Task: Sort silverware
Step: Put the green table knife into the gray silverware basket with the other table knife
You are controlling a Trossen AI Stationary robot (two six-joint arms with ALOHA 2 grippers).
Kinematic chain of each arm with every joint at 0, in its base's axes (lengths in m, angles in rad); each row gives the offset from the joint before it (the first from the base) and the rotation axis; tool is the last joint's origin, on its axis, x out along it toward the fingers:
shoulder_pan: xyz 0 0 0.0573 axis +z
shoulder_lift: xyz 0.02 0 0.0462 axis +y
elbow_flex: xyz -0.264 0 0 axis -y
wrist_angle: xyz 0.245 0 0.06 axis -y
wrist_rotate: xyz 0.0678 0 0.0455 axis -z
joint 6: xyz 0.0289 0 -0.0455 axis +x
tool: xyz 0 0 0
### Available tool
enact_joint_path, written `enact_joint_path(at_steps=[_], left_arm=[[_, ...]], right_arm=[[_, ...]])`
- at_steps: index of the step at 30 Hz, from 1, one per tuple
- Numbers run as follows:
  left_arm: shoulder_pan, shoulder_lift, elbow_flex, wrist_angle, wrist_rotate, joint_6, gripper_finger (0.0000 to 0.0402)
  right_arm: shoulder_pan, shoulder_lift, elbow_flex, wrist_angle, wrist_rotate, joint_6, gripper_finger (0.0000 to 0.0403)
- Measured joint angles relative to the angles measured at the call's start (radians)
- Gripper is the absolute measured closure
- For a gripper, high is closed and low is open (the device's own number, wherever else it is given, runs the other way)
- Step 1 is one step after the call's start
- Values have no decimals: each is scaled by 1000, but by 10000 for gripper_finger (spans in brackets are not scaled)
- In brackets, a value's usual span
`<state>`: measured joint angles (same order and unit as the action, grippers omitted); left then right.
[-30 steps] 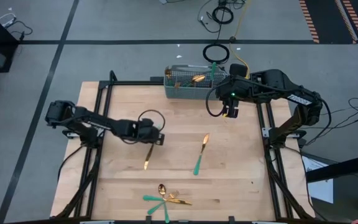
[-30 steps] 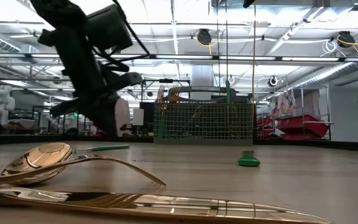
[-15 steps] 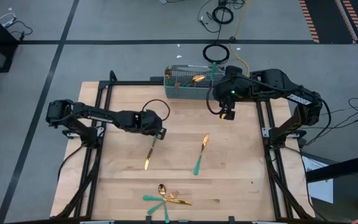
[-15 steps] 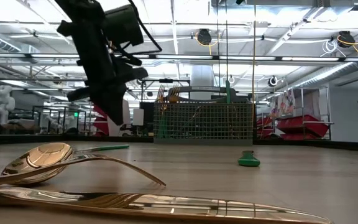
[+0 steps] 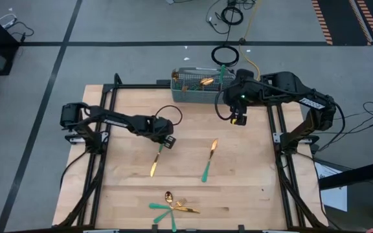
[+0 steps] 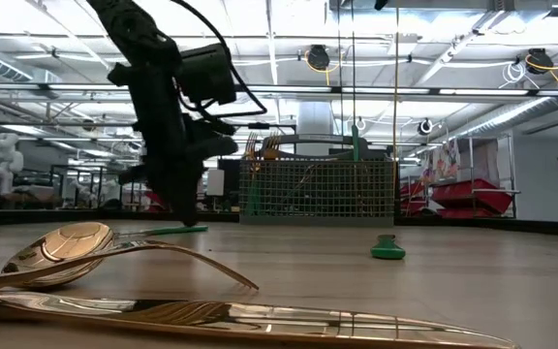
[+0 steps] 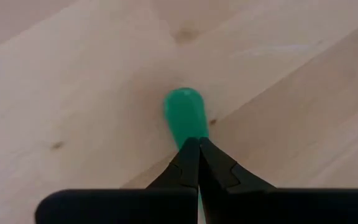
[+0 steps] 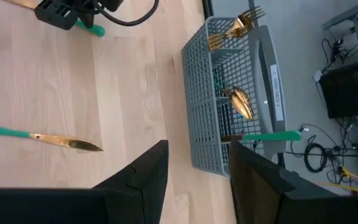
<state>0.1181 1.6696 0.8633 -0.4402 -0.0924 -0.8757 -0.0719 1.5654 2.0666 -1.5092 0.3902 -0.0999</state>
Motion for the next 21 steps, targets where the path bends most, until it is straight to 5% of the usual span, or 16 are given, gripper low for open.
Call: enact_joint_path(at_steps=[12, 21], left_arm=[[77, 183, 18, 410, 57, -44, 401], [113, 369, 194, 546, 146, -22, 401]], right_arm=[[0, 0, 0, -25, 0, 10, 248], [-1, 0, -2, -26, 0, 53, 248]])
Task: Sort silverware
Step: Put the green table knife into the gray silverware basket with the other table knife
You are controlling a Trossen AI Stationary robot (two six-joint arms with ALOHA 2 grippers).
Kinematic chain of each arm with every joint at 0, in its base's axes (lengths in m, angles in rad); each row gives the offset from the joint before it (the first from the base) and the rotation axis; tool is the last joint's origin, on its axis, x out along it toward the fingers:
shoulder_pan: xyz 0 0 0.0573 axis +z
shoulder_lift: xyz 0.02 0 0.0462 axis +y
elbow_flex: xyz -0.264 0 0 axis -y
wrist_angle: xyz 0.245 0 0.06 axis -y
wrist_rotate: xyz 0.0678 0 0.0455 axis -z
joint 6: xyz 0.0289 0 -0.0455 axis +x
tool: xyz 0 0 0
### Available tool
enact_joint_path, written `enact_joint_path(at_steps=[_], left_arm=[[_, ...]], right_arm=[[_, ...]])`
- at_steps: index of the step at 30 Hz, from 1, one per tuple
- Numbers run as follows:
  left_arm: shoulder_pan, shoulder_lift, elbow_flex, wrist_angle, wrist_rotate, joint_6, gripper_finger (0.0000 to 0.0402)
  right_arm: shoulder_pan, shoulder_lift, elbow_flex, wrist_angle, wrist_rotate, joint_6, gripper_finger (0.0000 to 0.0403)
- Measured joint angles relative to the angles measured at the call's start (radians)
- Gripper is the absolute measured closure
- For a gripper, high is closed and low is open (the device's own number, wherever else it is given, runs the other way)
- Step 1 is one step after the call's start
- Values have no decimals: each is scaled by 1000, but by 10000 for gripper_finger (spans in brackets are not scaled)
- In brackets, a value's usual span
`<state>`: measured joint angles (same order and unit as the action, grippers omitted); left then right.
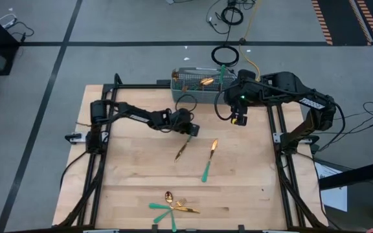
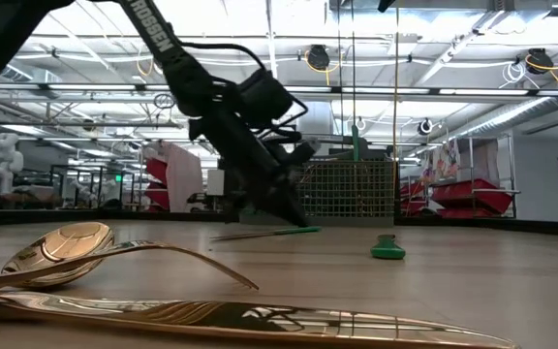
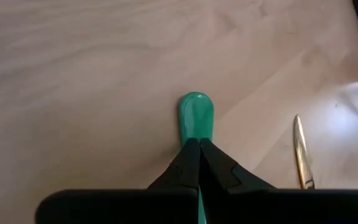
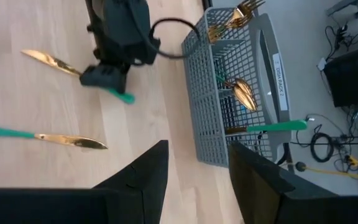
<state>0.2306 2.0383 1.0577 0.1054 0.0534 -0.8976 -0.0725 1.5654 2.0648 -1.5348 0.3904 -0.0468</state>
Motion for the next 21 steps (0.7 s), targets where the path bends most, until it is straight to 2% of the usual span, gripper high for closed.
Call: enact_joint_path(at_steps=[4, 8, 12, 15, 18, 21], left_arm=[[1, 8, 59, -26, 0, 57, 401], [6, 8, 78, -48, 11, 75, 401], [5, -15, 79, -75, 18, 93, 401], [5, -65, 78, -192, 15, 97, 401], [5, -116, 78, -304, -36, 136, 401], [3, -160, 78, -338, -65, 155, 401]], right_arm=[[-17, -4, -90, 98, 0, 23, 249], [-66, -2, -315, 302, -24, 30, 266], [-126, -2, -564, 511, -229, 20, 290], [-155, -2, -696, 630, -330, 27, 307], [-177, -2, -758, 728, -373, -8, 330], [-192, 14, -777, 807, -424, -24, 373]])
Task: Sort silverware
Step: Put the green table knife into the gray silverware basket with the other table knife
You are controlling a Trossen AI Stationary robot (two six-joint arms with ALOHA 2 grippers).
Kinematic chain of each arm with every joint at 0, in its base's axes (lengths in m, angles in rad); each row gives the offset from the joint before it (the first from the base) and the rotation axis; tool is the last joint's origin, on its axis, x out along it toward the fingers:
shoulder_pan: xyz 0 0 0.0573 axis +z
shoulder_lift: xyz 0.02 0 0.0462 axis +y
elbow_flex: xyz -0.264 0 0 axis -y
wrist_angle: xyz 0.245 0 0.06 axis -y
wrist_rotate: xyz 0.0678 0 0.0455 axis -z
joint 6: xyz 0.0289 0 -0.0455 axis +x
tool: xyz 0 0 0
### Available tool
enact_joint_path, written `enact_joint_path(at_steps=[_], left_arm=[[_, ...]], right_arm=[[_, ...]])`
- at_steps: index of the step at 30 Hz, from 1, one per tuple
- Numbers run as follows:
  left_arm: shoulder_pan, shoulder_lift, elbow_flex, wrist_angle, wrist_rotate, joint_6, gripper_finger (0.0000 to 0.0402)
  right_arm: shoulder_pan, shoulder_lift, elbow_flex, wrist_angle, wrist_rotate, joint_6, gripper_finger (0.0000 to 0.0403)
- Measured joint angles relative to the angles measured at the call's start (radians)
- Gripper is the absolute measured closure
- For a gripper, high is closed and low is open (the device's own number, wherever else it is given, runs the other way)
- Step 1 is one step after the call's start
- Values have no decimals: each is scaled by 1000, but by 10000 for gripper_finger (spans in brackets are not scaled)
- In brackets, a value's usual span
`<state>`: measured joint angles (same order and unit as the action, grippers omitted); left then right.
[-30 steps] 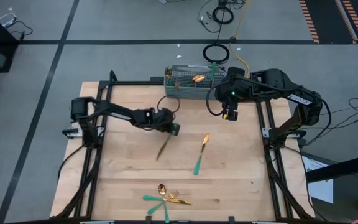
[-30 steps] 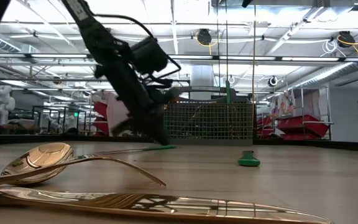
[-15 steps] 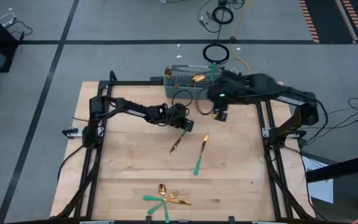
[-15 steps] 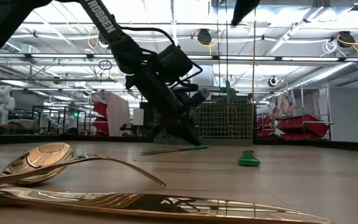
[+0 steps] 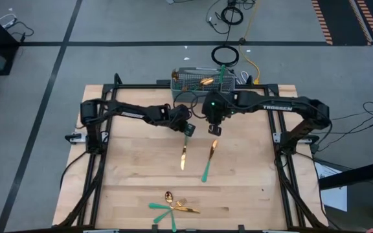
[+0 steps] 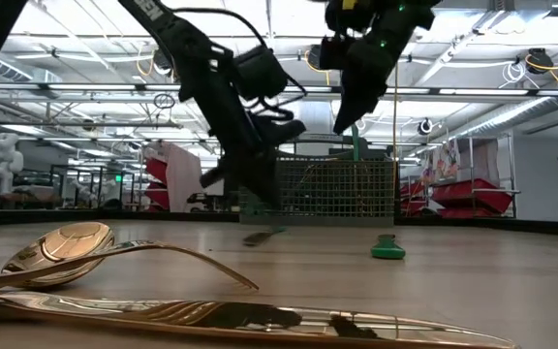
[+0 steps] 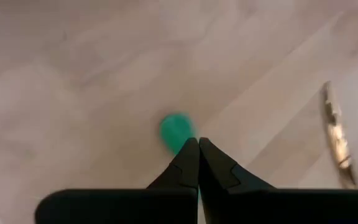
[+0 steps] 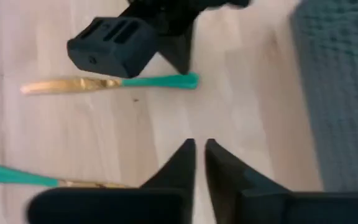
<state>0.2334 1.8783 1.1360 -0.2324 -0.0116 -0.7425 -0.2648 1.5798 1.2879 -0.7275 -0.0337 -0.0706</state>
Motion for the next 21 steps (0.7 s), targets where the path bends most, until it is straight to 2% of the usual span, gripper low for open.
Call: enact_joint_path(at_steps=[2, 5, 10, 15, 21], left_arm=[[0, -10, 2, -16, -30, 0, 401], [3, -8, 1, -90, -76, 0, 401], [1, 13, 0, -136, -55, 69, 401], [-7, 15, 1, -95, -140, 107, 401], [11, 32, 3, -37, -107, 121, 401]], right_arm=[[-5, 17, -4, 16, -45, -7, 395], [-4, 23, -4, 21, -45, 0, 392], [-4, 0, -4, -5, -45, -2, 401], [-4, -11, -4, -4, -45, -3, 402], [-4, -11, -4, -11, -46, -3, 402]])
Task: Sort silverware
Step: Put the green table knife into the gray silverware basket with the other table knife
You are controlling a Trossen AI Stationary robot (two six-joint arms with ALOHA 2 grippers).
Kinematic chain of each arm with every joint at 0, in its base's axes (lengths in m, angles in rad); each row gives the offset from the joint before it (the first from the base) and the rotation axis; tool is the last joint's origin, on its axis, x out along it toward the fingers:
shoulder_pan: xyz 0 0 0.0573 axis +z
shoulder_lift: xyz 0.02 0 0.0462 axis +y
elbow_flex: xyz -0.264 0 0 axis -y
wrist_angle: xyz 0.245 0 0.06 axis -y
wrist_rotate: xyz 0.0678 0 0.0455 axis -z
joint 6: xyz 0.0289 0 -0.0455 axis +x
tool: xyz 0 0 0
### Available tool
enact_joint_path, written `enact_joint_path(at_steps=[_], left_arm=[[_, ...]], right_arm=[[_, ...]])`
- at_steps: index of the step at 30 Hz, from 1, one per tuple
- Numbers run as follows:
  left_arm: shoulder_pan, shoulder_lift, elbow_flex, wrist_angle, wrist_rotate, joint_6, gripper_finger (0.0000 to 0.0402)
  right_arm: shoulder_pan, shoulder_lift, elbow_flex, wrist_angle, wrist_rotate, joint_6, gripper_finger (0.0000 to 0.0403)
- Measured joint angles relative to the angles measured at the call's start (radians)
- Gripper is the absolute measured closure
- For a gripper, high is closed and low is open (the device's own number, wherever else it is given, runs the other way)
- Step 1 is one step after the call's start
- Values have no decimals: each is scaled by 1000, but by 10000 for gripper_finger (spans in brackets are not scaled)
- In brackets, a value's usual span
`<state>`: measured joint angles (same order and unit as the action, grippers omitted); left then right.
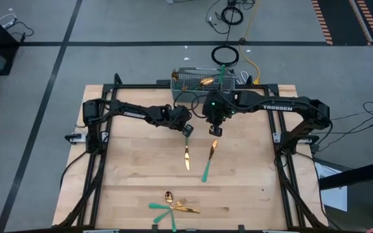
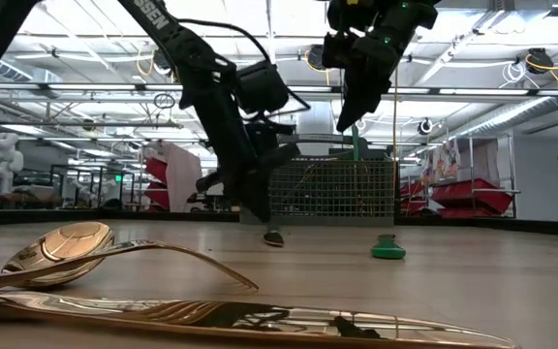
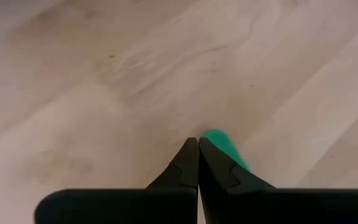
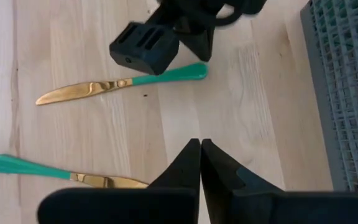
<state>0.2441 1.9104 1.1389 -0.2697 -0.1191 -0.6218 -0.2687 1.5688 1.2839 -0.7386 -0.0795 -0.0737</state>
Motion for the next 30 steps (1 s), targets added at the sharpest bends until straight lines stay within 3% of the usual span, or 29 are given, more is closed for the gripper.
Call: enact_joint_path(at_steps=[8, 15, 19, 24, 30], left_arm=[[3, 95, 4, 102, 85, -1, 401], [13, 110, 0, 292, 116, -39, 401], [30, 106, 0, 315, 127, -80, 401], [58, -7, 0, 192, 72, -81, 401], [90, -234, 1, -122, -63, -132, 401]], right_arm=[[0, 0, 0, -26, 0, 1, 402], [0, 0, 0, -29, 0, -1, 403], [0, 0, 0, -25, -1, -14, 403], [0, 0, 0, -16, -10, -32, 403], [-2, 38, 0, 85, -130, -43, 403]])
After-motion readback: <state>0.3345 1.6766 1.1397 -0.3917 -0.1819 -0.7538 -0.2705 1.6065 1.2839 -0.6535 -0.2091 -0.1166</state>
